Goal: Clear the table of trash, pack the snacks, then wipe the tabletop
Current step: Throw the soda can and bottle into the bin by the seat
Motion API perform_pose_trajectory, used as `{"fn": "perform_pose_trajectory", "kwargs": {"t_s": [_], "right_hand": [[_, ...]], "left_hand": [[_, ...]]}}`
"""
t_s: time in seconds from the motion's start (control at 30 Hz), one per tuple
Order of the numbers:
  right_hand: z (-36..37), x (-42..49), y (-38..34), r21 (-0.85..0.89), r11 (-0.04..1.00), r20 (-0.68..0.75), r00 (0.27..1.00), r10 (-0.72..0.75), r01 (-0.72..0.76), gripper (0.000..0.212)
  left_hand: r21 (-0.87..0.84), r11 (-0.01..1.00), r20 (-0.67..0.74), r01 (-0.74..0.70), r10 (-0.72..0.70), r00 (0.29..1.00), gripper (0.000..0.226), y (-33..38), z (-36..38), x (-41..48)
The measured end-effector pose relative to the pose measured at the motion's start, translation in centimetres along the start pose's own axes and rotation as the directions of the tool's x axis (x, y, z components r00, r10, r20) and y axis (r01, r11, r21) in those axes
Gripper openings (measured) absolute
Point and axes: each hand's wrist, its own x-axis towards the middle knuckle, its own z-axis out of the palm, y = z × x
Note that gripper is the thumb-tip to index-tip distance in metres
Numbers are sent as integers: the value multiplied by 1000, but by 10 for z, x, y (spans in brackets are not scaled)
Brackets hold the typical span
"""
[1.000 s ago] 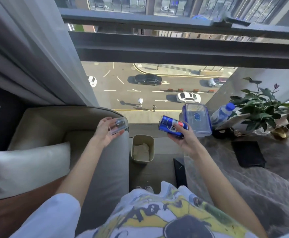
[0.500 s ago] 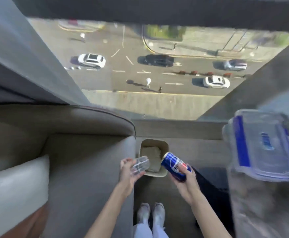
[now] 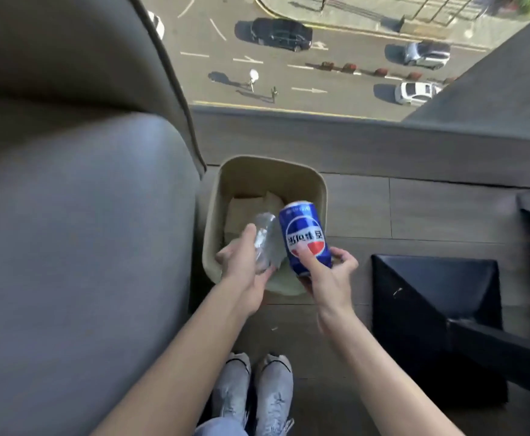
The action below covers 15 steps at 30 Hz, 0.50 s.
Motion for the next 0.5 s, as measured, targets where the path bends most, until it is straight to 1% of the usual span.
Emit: {"fn": "perform_pose_trajectory", "kwargs": {"t_s": [0.07,0.13,0.2,0.27,0.3,0.4,0.47,0.5], "right_hand": [[11,18,11,-57,998,51,998,-24,27,60],[24,36,19,-105,994,130,991,21,-7,61],[36,54,25,-131,985,160,978,135,-115,66],[46,69,30,-128,966,147,959,241,-223,68],[50,74,33,-139,959,134,955,264,-245,67],[54,82,40,-210,953,110,964,243,-216,71],[51,81,38,-299,946,129,977,172,-127,79],[48,79,37,-370,926,142,980,140,-79,83]], "left_hand": [[7,1000,-34,16,-16,999,42,-5,1,23],[24,1000,-85,13,-10,996,41,-8,0,43],[72,997,-113,29,-21,993,47,-8,0,61],[109,992,-126,59,-45,991,52,-5,-2,79],[111,991,-139,68,-53,989,55,-3,-3,88],[138,984,-163,117,-94,982,66,6,-5,108],[224,962,-127,155,-129,983,78,10,-4,110],[301,942,-137,150,-113,984,84,10,-3,107]]}}
